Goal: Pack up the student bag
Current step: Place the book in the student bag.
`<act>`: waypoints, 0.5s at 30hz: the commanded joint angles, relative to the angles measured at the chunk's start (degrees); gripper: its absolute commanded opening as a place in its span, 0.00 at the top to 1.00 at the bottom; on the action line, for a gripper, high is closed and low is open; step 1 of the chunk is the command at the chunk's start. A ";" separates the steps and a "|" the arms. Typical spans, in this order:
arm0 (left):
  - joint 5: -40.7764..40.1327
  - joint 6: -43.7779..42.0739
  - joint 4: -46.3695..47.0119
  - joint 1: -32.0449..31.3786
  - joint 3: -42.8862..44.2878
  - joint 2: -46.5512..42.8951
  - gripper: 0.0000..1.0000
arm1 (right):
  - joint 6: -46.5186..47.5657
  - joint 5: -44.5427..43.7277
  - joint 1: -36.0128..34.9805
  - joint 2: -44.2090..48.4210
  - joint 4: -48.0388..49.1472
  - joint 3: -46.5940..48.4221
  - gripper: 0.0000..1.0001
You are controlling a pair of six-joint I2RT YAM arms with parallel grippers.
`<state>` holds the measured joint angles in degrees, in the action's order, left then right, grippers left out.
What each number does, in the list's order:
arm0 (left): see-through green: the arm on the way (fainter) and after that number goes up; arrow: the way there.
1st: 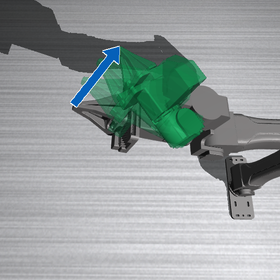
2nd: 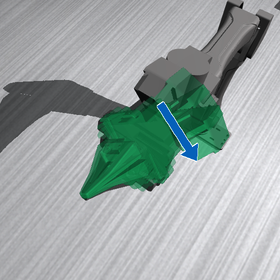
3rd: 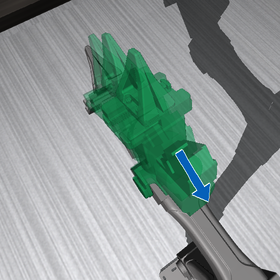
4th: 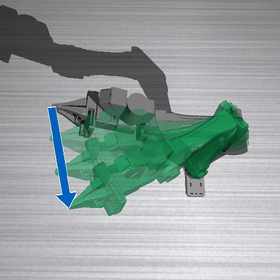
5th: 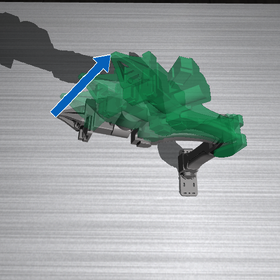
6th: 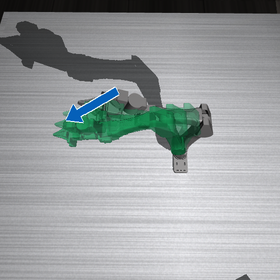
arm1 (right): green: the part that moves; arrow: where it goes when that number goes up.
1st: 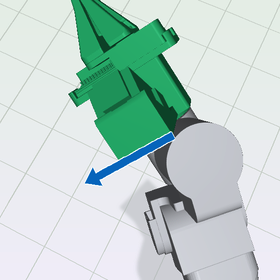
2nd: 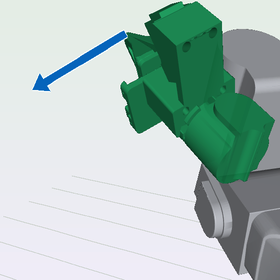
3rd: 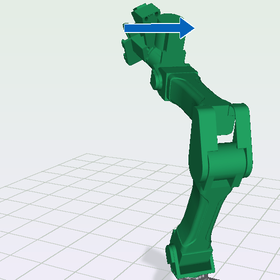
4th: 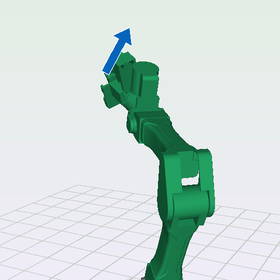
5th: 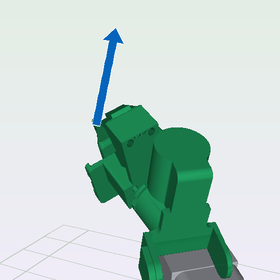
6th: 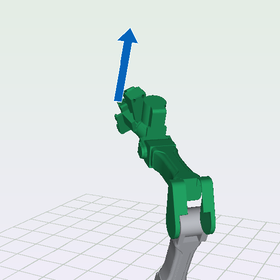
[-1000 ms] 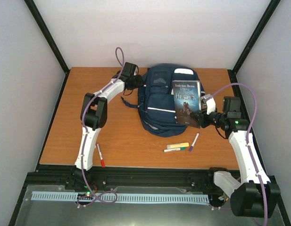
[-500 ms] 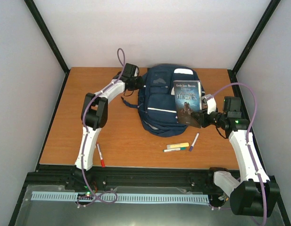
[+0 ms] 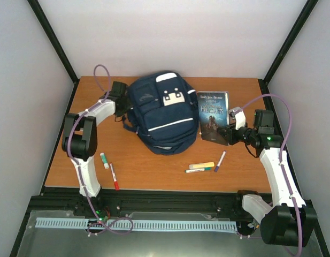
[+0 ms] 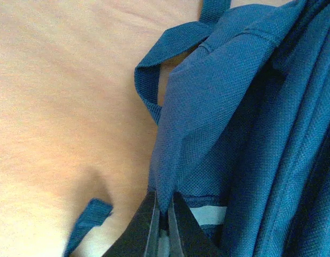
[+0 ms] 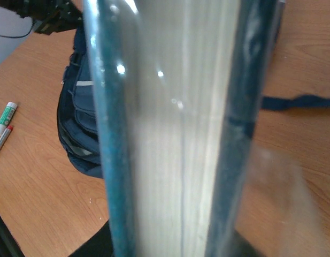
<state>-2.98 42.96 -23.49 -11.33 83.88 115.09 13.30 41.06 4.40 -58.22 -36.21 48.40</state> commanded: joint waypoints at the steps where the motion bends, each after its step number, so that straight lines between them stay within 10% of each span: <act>1: -9.65 5.63 1.18 1.30 -6.91 -6.20 0.99 | 0.85 3.94 0.52 1.36 6.18 0.60 0.97; 8: -9.81 8.24 -0.57 1.28 -8.38 -10.06 0.49 | 0.72 4.14 0.57 1.63 6.14 0.55 0.97; 15: -14.21 2.90 -3.84 -3.73 -7.76 -20.78 0.40 | 0.91 4.18 0.56 1.56 5.99 0.88 0.97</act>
<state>-13.10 49.52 -25.89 -10.94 73.30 100.53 13.28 41.58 4.49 -58.22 -36.21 48.36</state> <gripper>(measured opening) 0.607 0.216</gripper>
